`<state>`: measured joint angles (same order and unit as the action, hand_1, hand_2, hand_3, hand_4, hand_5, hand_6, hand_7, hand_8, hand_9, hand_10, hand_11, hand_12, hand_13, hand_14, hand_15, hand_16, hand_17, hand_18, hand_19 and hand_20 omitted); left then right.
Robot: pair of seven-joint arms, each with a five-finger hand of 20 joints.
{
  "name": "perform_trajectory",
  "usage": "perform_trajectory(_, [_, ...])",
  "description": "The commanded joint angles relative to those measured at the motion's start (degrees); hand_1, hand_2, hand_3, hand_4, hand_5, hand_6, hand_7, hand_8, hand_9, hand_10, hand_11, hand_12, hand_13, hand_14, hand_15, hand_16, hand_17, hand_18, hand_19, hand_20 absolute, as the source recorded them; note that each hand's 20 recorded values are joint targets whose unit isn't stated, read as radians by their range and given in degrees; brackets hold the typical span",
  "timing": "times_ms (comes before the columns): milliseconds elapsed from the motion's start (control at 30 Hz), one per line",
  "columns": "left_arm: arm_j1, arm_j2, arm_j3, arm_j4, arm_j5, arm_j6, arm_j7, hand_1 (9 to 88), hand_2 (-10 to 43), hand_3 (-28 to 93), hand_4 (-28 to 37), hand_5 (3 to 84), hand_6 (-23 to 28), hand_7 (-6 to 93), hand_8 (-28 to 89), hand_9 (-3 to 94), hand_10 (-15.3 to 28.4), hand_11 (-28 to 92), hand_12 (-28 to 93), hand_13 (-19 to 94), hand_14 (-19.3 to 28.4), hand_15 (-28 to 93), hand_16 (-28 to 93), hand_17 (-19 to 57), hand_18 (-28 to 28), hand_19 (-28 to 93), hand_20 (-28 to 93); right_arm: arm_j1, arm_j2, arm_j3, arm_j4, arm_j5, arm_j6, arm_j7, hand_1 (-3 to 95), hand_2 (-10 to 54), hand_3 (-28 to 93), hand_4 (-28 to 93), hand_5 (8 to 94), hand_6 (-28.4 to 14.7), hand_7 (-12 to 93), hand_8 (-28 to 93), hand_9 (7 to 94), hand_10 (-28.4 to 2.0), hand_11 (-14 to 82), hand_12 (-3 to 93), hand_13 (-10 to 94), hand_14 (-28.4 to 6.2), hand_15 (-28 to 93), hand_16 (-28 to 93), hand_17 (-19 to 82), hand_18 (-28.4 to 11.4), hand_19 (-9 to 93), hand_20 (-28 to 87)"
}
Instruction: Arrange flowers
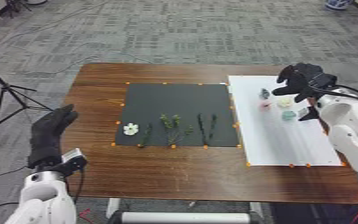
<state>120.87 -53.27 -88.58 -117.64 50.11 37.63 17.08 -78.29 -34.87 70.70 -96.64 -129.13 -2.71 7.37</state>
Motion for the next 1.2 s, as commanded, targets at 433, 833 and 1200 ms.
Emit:
perform_trajectory(433, [11.21, -1.73, -1.93, -2.44, 1.55, -2.80, -0.75, 26.7, 8.0, 70, -28.3, 51.2, 4.4, 18.1, -10, 52.2, 14.4, 23, 10, 39, 15.8, 18, -2, 4.2, 12.4, 15, 16, -13.17, -3.54, 8.87, 3.81, -1.53, -8.56, -2.27, 34.2, -9.5, 68, -20, 60.1, 2.1, 23, -9, 69.3, -11.3, 12.8, 18.8, 87, -3.0, 55, 35, 54, -17.2, 93, 55])
perform_trajectory(833, [11.75, -2.24, -1.75, -2.84, 1.45, -3.21, -0.96, 26.8, 7.7, 70, -28.2, 51.4, 4.5, 18.1, -10, 52.2, 14.3, 23, 10, 39, 15.9, 18, -2, 4.1, 12.5, 15, 16, -10.98, -4.10, 1.31, 9.25, -0.31, 8.87, -0.99, 61.6, -9.5, 59, -21, 67.2, 0.8, 26, 9, 81.6, -8.0, 5.7, 31.8, 91, -0.5, 59, 34, 59, -15.0, 93, 60])
perform_trajectory(1200, [10.26, 0.47, -5.33, -2.51, 1.79, -1.02, -0.67, 26.8, 7.4, 70, -28.2, 51.3, 4.4, 18.1, -10, 52.2, 14.4, 23, 10, 39, 15.9, 18, -2, 4.1, 12.6, 15, 15, 11.01, 0.11, -14.61, -0.44, 6.22, 10.01, -1.75, 66.9, -9.5, 55, -16, 76.3, 1.4, 24, 8, 89.3, -8.1, 4.9, 33.2, 94, 0.6, 61, 35, 62, -14.4, 93, 63])
